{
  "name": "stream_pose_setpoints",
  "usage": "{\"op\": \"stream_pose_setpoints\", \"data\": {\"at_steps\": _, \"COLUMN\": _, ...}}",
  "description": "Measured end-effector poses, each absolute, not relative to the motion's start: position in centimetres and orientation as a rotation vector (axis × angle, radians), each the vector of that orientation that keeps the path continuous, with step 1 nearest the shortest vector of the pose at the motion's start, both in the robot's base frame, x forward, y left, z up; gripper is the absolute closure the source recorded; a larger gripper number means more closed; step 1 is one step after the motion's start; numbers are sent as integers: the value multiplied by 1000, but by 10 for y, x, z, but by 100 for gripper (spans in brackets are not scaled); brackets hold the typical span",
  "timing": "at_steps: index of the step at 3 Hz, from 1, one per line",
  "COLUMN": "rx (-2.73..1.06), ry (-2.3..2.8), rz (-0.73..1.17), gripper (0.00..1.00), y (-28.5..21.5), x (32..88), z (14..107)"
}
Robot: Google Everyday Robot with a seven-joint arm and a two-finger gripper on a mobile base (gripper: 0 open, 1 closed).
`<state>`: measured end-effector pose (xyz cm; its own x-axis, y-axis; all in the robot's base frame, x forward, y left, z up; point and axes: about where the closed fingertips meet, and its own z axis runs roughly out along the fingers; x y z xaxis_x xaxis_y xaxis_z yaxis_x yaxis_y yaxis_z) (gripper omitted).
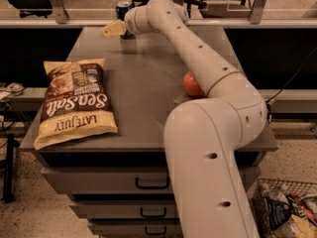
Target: Pick pepsi can
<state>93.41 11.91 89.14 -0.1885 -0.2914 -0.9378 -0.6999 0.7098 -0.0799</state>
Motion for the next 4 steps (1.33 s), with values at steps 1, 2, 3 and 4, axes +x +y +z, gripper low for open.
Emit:
{"op": "stream_pose_setpoints", "data": {"at_steps": 1, "rx": -814, "ry": 1840, "rz": 319, "gripper": 0, "y": 113, "x": 944, "z": 888}}
{"op": "stream_pose_setpoints", "data": {"at_steps": 2, "rx": -797, "ry": 1872, "rz": 256, "gripper": 0, "y": 108, "x": 953, "z": 888}}
{"op": "stream_pose_setpoints", "data": {"at_steps": 3, "rx": -763, "ry": 1872, "rz": 242, "gripper": 0, "y": 110, "x": 961, "z": 890}}
{"op": "stream_pose_setpoints", "data": {"at_steps": 4, "rx": -734, "ry": 1860, "rz": 261, "gripper": 14, "y": 116, "x": 967, "z": 892}}
